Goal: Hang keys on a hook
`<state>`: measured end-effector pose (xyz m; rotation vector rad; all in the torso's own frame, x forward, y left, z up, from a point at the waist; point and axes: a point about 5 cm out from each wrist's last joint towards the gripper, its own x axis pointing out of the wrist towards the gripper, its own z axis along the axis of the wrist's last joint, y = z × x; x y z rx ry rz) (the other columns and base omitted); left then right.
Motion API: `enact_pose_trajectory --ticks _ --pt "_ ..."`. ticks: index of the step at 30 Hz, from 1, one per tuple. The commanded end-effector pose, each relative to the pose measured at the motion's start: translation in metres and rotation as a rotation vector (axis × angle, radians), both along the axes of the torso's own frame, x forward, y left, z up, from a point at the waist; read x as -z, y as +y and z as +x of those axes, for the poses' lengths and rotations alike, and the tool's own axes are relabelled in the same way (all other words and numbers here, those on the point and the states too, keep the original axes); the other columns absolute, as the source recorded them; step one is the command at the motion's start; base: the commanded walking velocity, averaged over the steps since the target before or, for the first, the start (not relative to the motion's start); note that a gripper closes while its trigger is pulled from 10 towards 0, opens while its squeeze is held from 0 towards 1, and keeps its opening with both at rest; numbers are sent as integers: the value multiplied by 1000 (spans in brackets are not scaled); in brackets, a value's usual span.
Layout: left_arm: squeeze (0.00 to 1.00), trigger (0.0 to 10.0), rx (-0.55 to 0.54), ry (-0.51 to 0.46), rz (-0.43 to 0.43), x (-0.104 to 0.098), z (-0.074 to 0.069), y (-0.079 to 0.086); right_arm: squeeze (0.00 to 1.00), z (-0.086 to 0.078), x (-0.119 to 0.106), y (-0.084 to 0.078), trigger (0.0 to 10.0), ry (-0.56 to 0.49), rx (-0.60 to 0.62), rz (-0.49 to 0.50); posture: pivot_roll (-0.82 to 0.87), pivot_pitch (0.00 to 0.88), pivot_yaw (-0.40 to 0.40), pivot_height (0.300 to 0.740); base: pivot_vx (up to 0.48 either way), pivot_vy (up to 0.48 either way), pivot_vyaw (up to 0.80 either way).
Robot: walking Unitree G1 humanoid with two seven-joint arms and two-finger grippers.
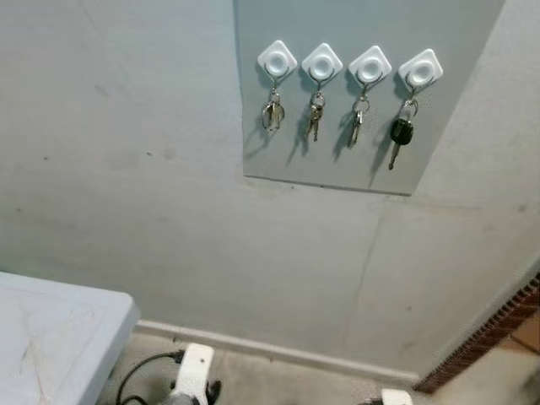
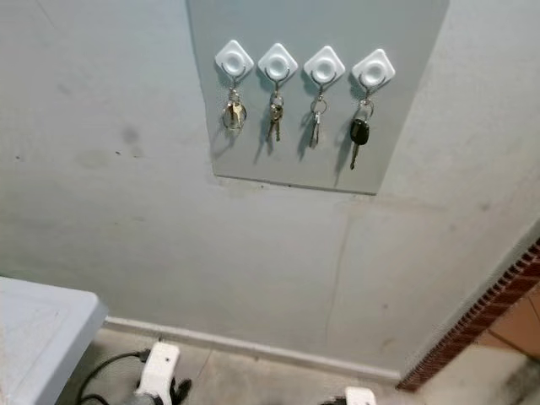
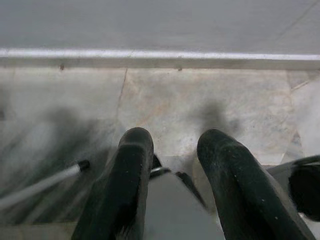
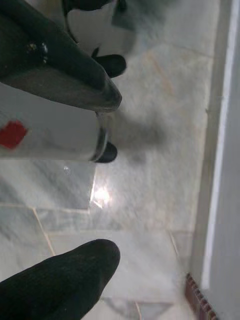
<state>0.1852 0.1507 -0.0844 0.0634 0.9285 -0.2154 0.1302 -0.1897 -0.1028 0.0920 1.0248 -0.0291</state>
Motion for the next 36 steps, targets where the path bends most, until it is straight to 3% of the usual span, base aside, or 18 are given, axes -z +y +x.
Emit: enact_pose_trajectory --ticks 1,29,36 --pt "0 10000 -3 19 15 2 -4 6 0 3 0 6 10000 -10 2 20 87 0 19 740 0 -386 0" --pt "0 10000 -18 26 16 2 -3 5 0 6 -1 4 10000 -19 38 28 77 0 23 740 0 -391 0" --pt "0 10000 -36 30 12 2 -3 6 0 7 -2 4 10000 -21 43 31 73 0 25 740 0 -39 0"
